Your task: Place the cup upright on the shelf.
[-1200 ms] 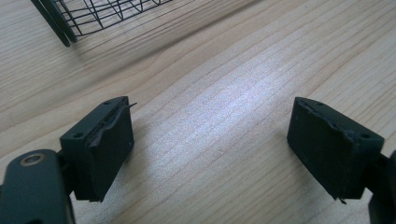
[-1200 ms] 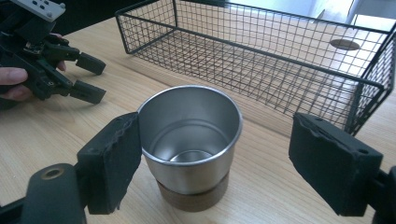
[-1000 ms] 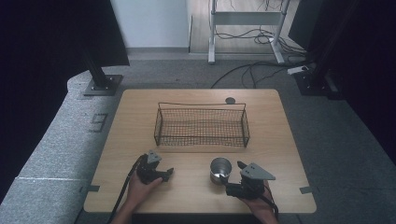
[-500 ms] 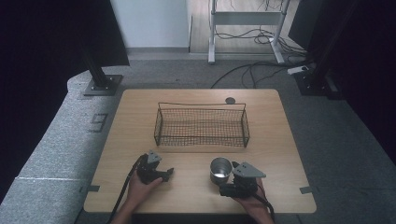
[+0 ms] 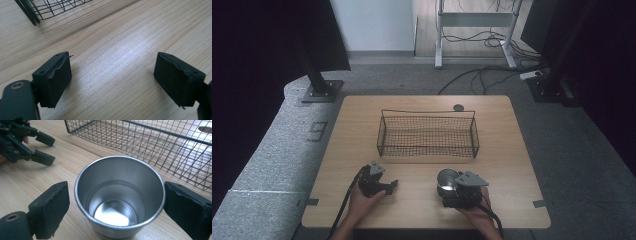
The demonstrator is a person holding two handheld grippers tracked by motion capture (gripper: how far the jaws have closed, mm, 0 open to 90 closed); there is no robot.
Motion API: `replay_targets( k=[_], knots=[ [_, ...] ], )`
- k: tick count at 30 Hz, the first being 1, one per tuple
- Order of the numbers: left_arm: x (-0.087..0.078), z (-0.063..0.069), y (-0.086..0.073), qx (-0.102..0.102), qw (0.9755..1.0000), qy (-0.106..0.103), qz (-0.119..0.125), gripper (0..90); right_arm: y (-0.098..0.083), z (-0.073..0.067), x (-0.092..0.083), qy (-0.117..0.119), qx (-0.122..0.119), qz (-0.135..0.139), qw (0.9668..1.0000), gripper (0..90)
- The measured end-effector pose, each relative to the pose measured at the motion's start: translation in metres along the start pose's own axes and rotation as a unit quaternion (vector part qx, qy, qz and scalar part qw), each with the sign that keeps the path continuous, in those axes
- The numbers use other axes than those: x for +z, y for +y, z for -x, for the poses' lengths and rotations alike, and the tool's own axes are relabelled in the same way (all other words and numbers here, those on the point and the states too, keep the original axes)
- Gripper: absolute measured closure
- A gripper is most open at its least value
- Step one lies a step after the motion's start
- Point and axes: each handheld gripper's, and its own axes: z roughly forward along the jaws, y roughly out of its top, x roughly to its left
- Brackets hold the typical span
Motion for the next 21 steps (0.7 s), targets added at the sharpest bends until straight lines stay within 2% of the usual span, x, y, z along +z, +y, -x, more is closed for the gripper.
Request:
replay_targets(
  k=[9, 21],
  knots=[
    [0.000, 0.000, 0.000, 0.000, 1.0000, 0.000, 0.000, 14.5, -0.002, -0.002, 0.013, -0.006, -0.007, -0.015, 0.9998, 7.9],
    [0.000, 0.000, 0.000, 0.000, 1.0000, 0.000, 0.000, 14.5, -0.003, -0.001, 0.013, -0.015, -0.015, -0.013, 0.9997, 15.7]
  ],
)
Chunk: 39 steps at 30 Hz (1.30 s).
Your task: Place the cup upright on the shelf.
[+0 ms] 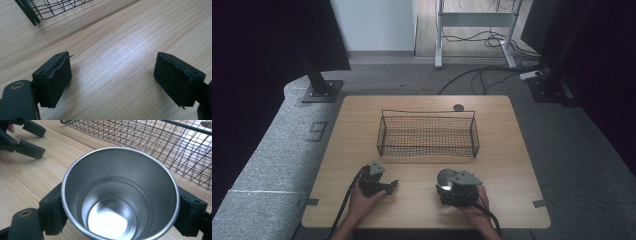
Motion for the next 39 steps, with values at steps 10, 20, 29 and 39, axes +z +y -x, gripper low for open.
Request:
replay_targets(
  k=[10, 20, 29, 39],
  knots=[
    [0.000, 0.000, 0.000, 0.000, 1.0000, 0.000, 0.000, 14.5, 0.000, 0.003, 0.000, 0.010, -0.004, -0.005, 0.9999, 17.7],
    [0.000, 0.000, 0.000, 0.000, 1.0000, 0.000, 0.000, 14.5, 0.001, 0.003, -0.003, 0.016, -0.001, 0.004, 0.9999, 18.2],
    [0.000, 0.000, 0.000, 0.000, 1.0000, 0.000, 0.000, 14.5, 0.005, 0.005, -0.010, 0.024, 0.004, 0.018, 0.9996, 18.3],
    [0.000, 0.000, 0.000, 0.000, 1.0000, 0.000, 0.000, 14.6, 0.014, 0.008, -0.018, 0.032, -0.001, 0.031, 0.9990, 18.3]
  ],
)
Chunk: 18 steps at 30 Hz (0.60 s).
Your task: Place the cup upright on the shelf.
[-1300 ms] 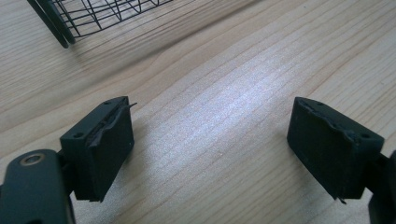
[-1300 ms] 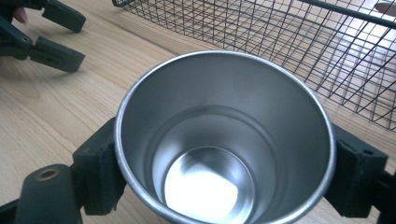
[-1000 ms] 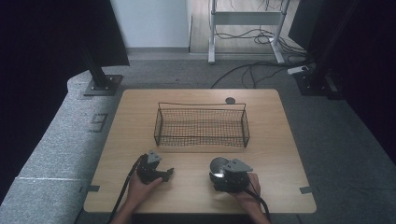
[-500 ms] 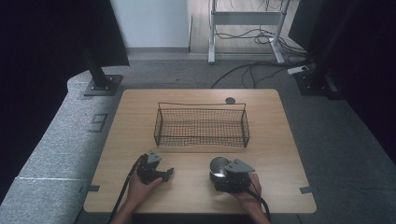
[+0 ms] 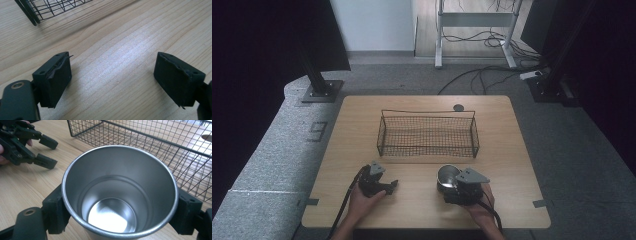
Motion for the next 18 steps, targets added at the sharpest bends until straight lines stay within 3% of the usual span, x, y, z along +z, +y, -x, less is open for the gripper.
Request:
replay_targets(
  k=[18],
  knots=[
    [0.000, 0.000, 0.000, 0.000, 1.0000, 0.001, 0.001, 14.6, 0.025, 0.008, -0.008, 0.001, -0.003, 0.021, 0.9998, 18.3]
  ],
)
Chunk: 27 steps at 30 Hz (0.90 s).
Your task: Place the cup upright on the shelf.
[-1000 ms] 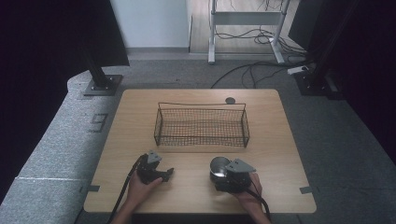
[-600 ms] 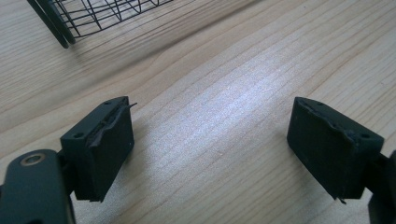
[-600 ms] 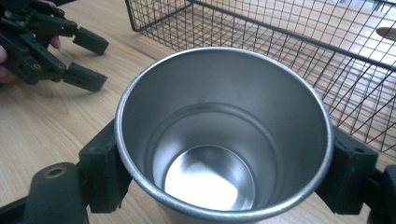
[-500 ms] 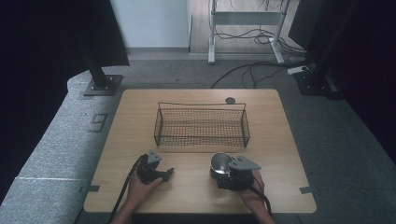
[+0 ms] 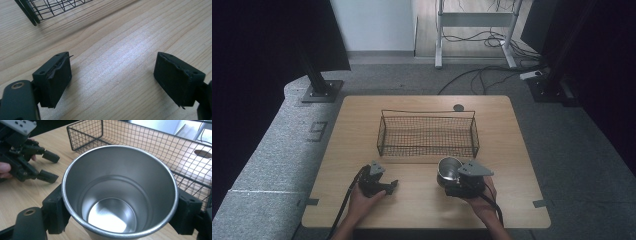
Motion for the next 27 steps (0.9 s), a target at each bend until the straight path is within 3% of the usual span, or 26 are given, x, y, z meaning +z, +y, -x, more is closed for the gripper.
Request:
replay_targets(
  k=[27],
  knots=[
    [0.000, 0.000, 0.000, 0.000, 1.0000, 0.000, 0.000, 14.6, 0.027, 0.019, 0.002, -0.002, 0.016, 0.015, 0.9998, 18.3]
  ],
)
